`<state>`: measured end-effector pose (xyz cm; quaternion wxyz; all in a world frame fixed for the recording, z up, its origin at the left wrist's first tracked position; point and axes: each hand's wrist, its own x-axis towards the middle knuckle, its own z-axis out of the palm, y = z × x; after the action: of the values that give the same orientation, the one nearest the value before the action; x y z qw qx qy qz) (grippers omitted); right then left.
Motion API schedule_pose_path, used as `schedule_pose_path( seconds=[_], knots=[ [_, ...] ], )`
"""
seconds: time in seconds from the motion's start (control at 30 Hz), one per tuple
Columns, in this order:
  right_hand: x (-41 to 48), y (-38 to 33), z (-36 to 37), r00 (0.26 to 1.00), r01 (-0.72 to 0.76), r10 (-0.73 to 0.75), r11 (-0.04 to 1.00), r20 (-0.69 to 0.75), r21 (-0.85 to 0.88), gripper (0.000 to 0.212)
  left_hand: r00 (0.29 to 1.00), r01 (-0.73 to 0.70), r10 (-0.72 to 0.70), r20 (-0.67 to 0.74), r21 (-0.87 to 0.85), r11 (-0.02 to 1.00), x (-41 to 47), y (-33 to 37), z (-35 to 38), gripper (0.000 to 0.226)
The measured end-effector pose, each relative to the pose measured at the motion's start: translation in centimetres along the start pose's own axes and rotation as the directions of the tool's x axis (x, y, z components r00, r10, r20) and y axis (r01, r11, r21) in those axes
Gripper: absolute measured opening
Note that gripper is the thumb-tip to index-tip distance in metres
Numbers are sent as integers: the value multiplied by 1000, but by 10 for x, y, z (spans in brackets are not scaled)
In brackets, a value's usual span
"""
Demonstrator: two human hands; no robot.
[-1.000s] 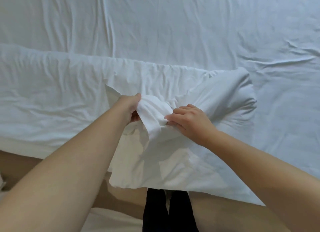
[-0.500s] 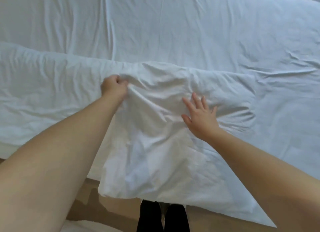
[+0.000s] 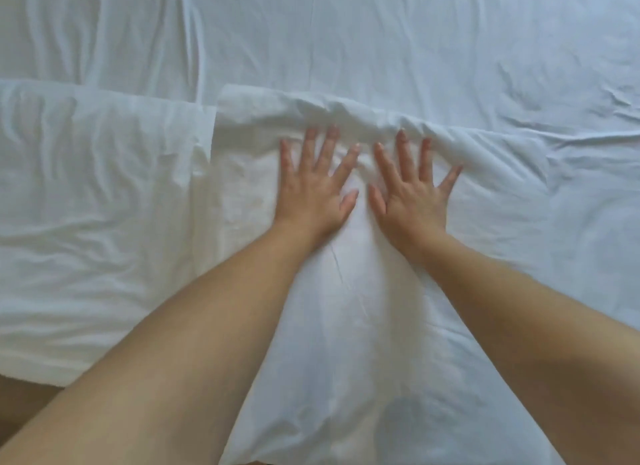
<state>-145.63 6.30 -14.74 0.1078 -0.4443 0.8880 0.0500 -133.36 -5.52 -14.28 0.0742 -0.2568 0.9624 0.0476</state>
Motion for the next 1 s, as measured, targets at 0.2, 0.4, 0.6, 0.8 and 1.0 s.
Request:
schedule_pose_path(
  seconds=[0.2,0.4,0.6,0.8,1.0],
  knots=[
    [18,41,67,995,-80,75,995,-68,-64,64,967,253,-254,14,35,967,27,-41,79,69],
    [-26,68,42,948,-316,315,948,30,33,71,912,409,-409,19,-82,909,-24,-39,37,72],
    [-115,27,52,994,91,-94,995,61,45,61,997,25,-17,70,-118,993,-124,39,44,65],
    [-169,89,63,924,-372,364,927,118,55,69,927,362,-359,104,-12,932,-180,11,63,68],
    [-236,23,78,990,-7,-5,997,143,83,62,991,-74,83,109,-81,994,-228,90,64,68]
  ],
)
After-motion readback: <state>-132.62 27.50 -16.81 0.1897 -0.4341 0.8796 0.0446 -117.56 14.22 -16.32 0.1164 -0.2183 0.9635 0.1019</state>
